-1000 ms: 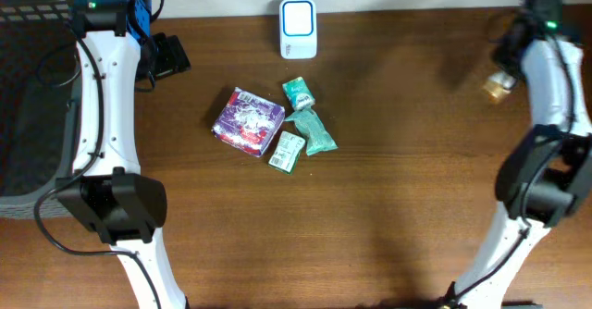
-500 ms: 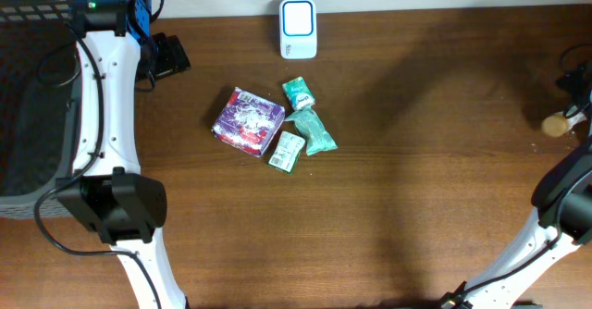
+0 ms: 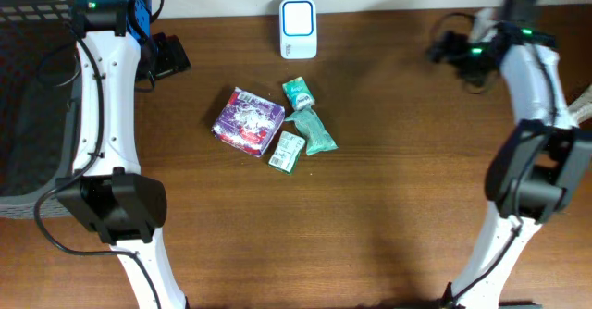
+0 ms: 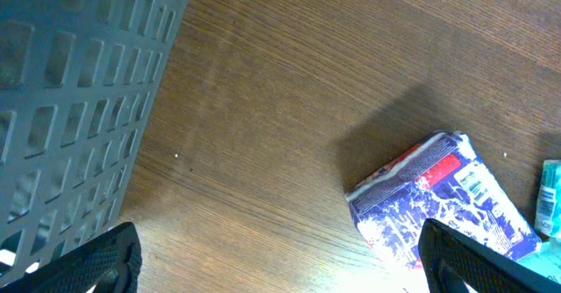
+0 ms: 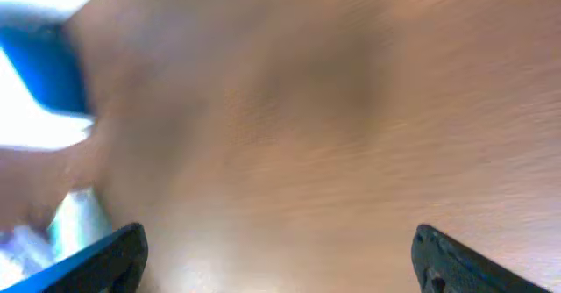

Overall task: Scan the item barcode
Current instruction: 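Reach the right gripper to the mint-green packet and grasp it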

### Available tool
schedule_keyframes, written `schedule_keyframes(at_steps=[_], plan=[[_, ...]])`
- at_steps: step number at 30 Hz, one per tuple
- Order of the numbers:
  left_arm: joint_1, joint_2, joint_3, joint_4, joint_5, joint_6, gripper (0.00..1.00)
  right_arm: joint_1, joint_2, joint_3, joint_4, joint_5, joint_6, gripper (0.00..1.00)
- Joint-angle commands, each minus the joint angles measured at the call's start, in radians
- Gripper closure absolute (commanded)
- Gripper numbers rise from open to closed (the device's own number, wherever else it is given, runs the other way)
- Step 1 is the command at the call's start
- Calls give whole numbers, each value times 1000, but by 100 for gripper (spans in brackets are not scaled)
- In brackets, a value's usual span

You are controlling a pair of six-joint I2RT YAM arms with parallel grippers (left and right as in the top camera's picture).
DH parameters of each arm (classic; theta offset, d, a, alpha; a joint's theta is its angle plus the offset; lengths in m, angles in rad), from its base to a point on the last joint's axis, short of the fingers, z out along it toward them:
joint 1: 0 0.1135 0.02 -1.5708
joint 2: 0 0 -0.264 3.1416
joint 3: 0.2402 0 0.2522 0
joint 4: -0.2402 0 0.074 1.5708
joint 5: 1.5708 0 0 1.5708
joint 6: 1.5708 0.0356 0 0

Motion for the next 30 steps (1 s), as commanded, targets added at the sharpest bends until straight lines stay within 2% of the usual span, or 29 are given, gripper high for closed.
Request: schedule_keyframes(at_steps=[1, 4, 9, 12, 14, 19, 22, 26, 30], plan=[[3, 13, -4, -2, 0, -12, 1, 148, -5, -18, -62, -33, -90, 2], [3, 13, -4, -2, 0, -13, 1, 332, -4, -58, -57, 94, -90, 1], [3, 13, -4, -2, 0, -12, 1, 494, -4, -58, -157, 101, -92, 1], [3, 13, -4, -2, 0, -13, 1, 567, -4, -58, -179, 193, -93, 21], [3, 13, -4, -2, 0, -13, 1, 619, -4, -58, -187, 312, -80, 21], [3, 13, -4, -2, 0, -13, 1, 752, -4, -58, -200, 706, 71, 22], [3, 13, -4, -2, 0, -12, 1, 826, -3, -59, -200, 896, 153, 36], [3, 13, -4, -2, 0, -12, 1, 864, -3, -83, -174, 917, 214, 49], [3, 13, -4, -2, 0, -12, 1, 874, -3, -172, -89, 911, 236, 52]])
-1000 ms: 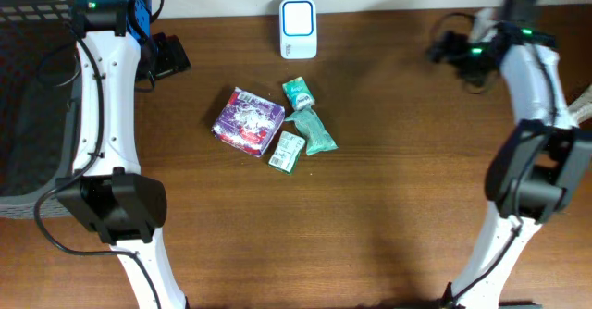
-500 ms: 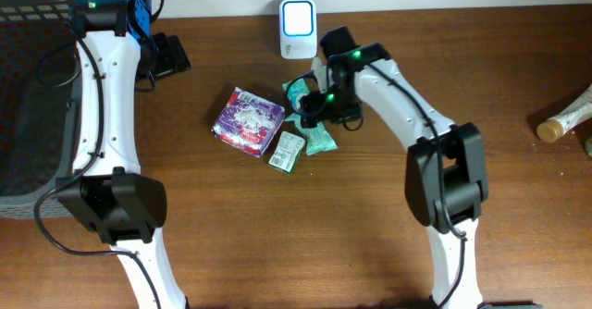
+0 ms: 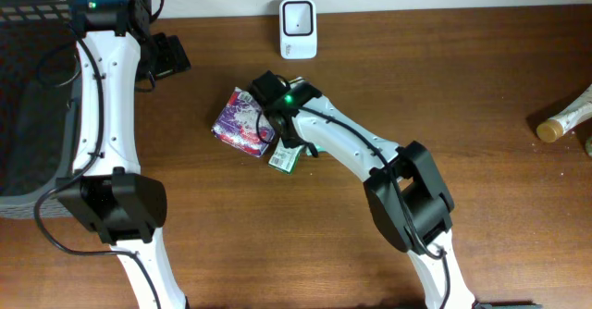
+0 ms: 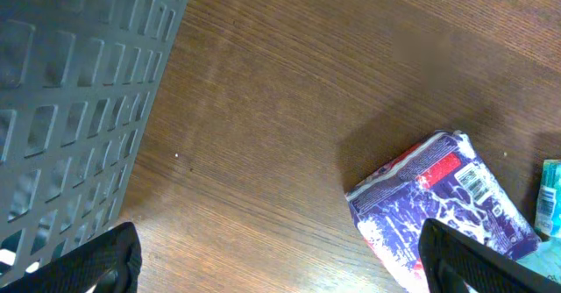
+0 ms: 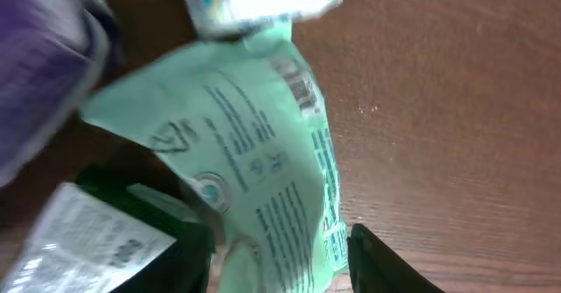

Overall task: Scan the item barcode
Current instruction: 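Reach the right gripper to the mint-green packet and grasp it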

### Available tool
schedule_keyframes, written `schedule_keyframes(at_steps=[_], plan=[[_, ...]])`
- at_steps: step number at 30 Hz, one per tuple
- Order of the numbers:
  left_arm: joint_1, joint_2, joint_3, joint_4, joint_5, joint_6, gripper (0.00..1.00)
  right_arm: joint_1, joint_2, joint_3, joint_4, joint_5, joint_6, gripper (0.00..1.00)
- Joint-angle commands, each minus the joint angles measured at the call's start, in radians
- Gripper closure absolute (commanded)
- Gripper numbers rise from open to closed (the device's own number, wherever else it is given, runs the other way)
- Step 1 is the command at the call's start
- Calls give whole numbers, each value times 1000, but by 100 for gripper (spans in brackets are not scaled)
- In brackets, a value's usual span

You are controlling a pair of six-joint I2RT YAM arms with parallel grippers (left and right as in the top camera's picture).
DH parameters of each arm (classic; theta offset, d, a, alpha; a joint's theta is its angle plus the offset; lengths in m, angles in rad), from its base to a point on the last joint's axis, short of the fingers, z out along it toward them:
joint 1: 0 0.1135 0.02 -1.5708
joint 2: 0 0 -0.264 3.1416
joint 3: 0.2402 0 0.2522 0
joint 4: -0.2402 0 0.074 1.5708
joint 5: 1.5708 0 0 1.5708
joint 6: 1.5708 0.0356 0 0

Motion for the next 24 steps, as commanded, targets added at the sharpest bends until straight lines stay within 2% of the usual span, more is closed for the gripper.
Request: schedule_keyframes(at_steps=[1, 4, 5, 6, 9, 12, 17, 21, 24], plan=[[3, 13, -4, -2, 0, -12, 1, 9, -5, -61, 46, 31, 38, 52], [3, 13, -4, -2, 0, -13, 1, 8, -8, -57, 57, 15, 37, 73], [3, 13, -4, -2, 0, -13, 1, 2, -8, -43, 49, -2, 36, 77], [3, 13, -4, -2, 0, -13, 1, -19, -10, -8, 23, -70, 31, 89], [3, 13, -4, -2, 0, -13, 1, -115, -19, 50, -7, -367, -33, 96], [3, 13, -4, -2, 0, -12, 1, -294, -18, 56, -47, -805, -116, 96], [3, 13, -4, -2, 0, -12, 1, -543, -17, 0, -122, -1180, -239, 96], [3, 13, -4, -2, 0, -13, 1, -662, -16, -133, -98, -1240, -263, 96], [3, 13, -4, -1, 0, -13, 1, -735, -16, -163, -92, -1095, -259, 80]])
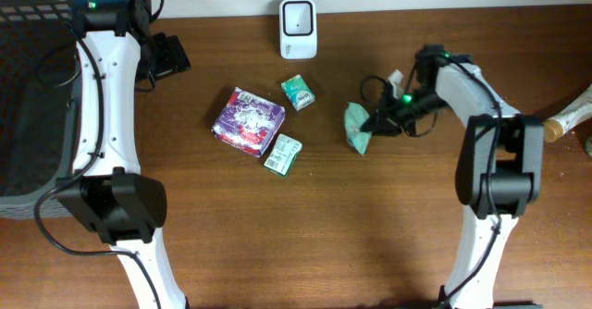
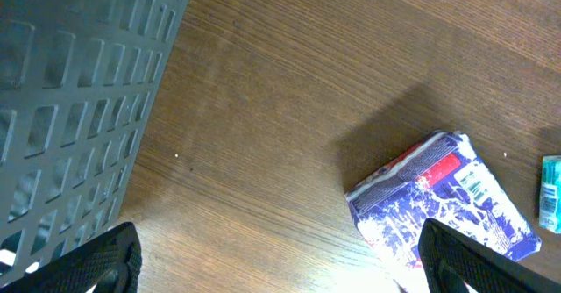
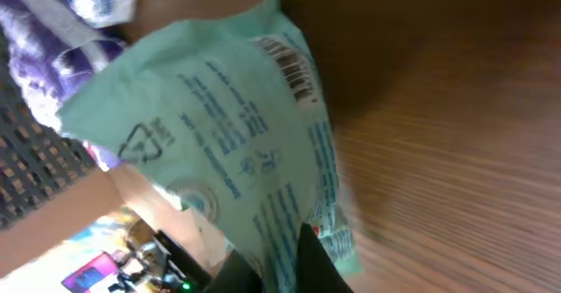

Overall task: Scan the item barcode
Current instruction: 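Reach the right gripper to the mint-green packet and grasp it, then hold the mint-green packet up to the scanner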

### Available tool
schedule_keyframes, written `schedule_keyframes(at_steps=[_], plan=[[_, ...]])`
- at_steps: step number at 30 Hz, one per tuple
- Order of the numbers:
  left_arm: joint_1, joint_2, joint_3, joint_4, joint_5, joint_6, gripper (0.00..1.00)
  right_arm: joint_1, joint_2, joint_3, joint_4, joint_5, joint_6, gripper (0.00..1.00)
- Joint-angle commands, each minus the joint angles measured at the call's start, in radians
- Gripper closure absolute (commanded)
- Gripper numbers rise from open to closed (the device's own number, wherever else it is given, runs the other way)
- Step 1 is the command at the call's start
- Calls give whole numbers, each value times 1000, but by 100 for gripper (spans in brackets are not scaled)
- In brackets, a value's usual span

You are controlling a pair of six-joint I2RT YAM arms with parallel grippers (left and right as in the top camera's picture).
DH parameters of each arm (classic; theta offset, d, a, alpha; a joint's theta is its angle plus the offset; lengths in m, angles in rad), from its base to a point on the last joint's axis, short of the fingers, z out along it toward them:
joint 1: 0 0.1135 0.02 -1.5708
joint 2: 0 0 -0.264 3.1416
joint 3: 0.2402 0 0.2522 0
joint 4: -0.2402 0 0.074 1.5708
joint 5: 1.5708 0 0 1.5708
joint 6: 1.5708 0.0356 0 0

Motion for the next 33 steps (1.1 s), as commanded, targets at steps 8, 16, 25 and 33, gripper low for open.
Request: schedule_keyframes(at_steps=[8, 16, 25, 33], plan=[[2, 13, -4, -1, 0, -13, 1, -140, -19, 175, -158, 304, -8, 58], [3, 13, -4, -1, 0, -13, 1, 77, -16, 351, -302, 486, -130, 43], [3, 13, -4, -1, 0, -12, 1, 235, -8, 240, -170, 774, 17, 34], [2, 13, -4, -1, 0, -12, 1, 289, -8, 120, 16, 816, 40, 83]])
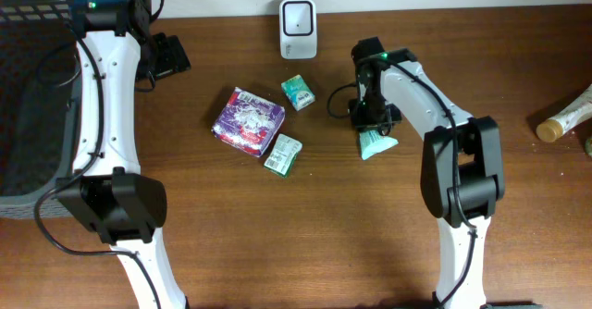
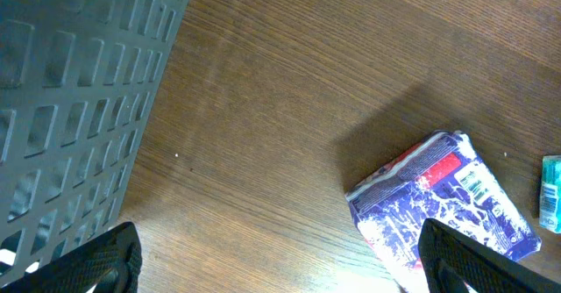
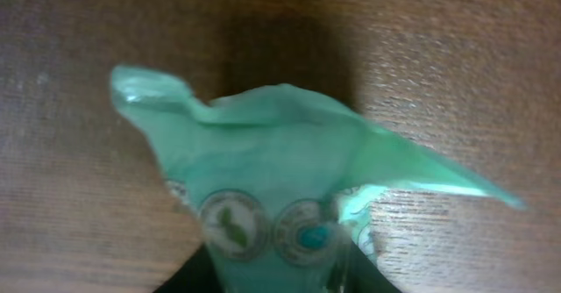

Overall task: Scan the item barcode
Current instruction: 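Hold the mint-green packet up to the scanner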

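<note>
A white barcode scanner [image 1: 298,27] stands at the table's back edge. My right gripper [image 1: 370,117] is shut on a crumpled green pouch [image 1: 376,144], to the right of and nearer than the scanner. In the right wrist view the green pouch [image 3: 280,166] fills the frame above the wood, pinched at my right gripper [image 3: 276,275]. Left on the table are a purple packet [image 1: 248,120], a small green pack [image 1: 297,92] and a white-green sachet [image 1: 286,153]. My left gripper [image 1: 168,57] hangs open at the back left, with the purple packet [image 2: 447,201] just beyond my left gripper [image 2: 280,258].
A dark grey mesh basket [image 1: 28,96] fills the left edge of the table and shows as the basket [image 2: 70,91] in the left wrist view. A bottle's neck [image 1: 564,115] pokes in at the right edge.
My right wrist has turned and shifted, so the green pouch now hangs below the gripper a little nearer the front. The left arm and the other packets have not moved.
My right gripper was open at the far right back, with the green pouch in the pile. Then it was down at the pile around the pouch. Then it held the pouch clear to the right of the pile, and still holds it there, turned.
</note>
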### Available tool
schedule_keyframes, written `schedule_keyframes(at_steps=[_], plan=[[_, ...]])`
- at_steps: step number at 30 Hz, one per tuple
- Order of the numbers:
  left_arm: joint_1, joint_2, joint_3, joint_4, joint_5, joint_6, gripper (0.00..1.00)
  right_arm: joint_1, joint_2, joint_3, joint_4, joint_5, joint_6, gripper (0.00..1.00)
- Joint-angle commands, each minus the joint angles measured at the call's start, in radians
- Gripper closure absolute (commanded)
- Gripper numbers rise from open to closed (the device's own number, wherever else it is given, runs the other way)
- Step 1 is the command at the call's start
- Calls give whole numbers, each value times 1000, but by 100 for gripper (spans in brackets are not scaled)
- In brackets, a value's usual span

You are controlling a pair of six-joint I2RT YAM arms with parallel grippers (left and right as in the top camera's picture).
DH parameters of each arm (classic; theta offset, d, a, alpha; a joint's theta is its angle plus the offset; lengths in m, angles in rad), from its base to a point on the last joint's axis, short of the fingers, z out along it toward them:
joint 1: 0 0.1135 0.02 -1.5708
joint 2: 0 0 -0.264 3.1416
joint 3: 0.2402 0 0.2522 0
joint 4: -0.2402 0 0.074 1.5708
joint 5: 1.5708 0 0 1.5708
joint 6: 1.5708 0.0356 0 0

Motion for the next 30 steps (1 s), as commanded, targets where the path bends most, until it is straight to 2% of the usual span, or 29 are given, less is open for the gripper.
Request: schedule_keyframes(at_steps=[1, 7, 9, 12, 17, 20, 25, 30], plan=[[3, 13, -4, -2, 0, -12, 1, 6, -4, 30, 5, 29, 35, 94], [3, 13, -4, -2, 0, -13, 1, 6, -8, 259, 41, -106, 57, 96], [3, 13, -4, -2, 0, -12, 1, 6, -8, 330, 179, -203, 57, 96], [3, 13, -4, -2, 0, -12, 1, 11, -4, 329, 436, -321, 58, 95], [3, 13, -4, -2, 0, -13, 1, 70, 46, 327, 765, -299, 57, 96], [3, 13, -4, -2, 0, -13, 1, 116, 98, 327, 882, -161, 57, 96], [3, 13, -4, -2, 0, -12, 1, 143, 175, 326, 984, -104, 58, 90], [3, 13, -4, -2, 0, -13, 1, 138, 177, 332, 992, -7, 56, 93]])
